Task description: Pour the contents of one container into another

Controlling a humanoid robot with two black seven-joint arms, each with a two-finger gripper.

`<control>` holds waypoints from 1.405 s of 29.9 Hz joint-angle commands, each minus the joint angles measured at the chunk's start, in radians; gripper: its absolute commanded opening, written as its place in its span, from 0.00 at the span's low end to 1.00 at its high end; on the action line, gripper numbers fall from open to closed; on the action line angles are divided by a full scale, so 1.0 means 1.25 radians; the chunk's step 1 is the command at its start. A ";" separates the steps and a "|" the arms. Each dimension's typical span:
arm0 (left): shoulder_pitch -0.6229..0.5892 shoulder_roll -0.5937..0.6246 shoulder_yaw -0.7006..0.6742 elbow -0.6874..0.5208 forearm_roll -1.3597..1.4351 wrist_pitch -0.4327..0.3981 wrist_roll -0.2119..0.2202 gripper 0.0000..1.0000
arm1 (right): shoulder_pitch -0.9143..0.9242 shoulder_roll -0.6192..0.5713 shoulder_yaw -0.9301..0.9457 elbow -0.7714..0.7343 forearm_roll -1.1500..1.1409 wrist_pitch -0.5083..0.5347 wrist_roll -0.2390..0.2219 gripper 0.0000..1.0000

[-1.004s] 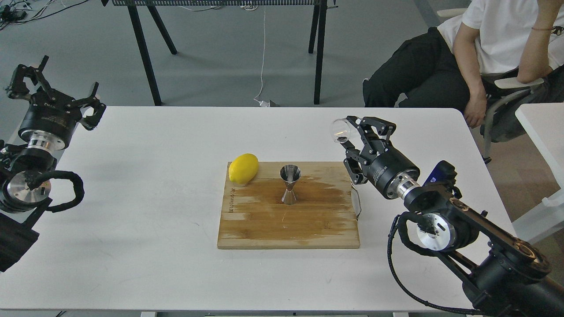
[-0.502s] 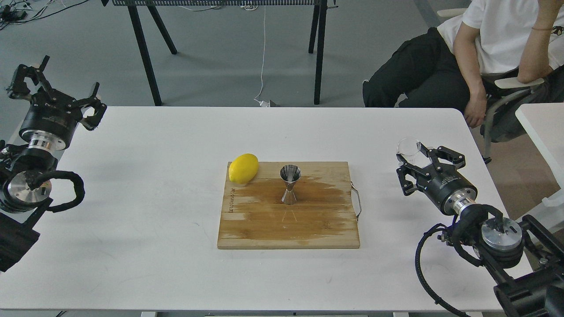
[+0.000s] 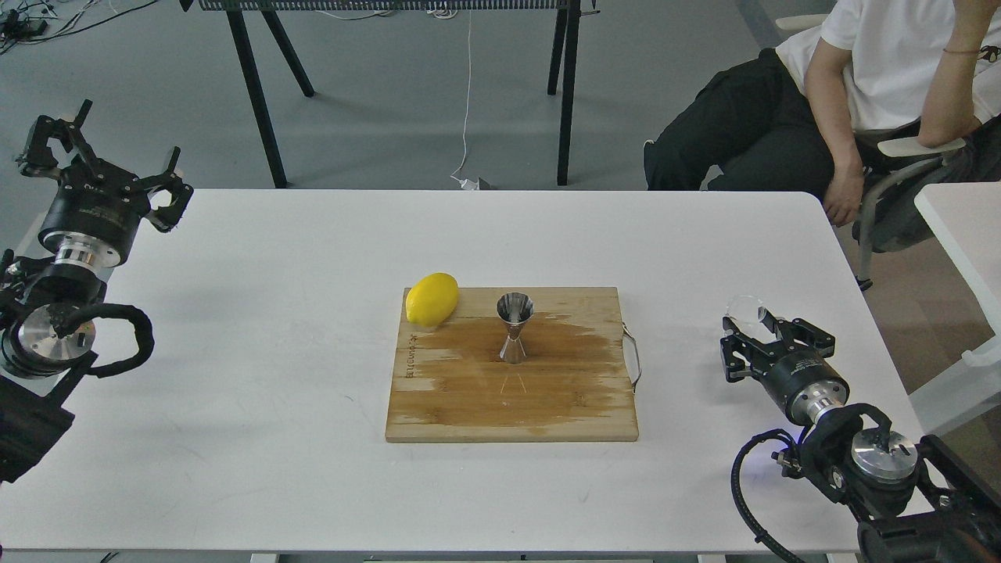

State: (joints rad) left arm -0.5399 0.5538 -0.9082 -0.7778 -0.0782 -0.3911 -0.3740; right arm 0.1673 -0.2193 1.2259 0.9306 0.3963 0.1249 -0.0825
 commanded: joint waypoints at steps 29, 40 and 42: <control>0.000 -0.001 0.000 0.000 0.000 0.000 0.000 1.00 | -0.003 -0.004 0.007 -0.009 0.002 0.007 0.002 0.84; 0.000 -0.002 0.000 0.000 0.000 -0.003 0.000 1.00 | 0.038 -0.077 0.050 0.034 -0.004 0.131 0.005 0.99; 0.000 -0.002 0.000 0.000 0.000 -0.004 -0.001 1.00 | 0.070 -0.088 0.049 0.034 -0.010 0.141 0.006 0.99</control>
State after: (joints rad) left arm -0.5400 0.5515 -0.9081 -0.7777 -0.0782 -0.3942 -0.3757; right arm 0.2058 -0.3107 1.2883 0.9715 0.3921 0.2791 -0.0767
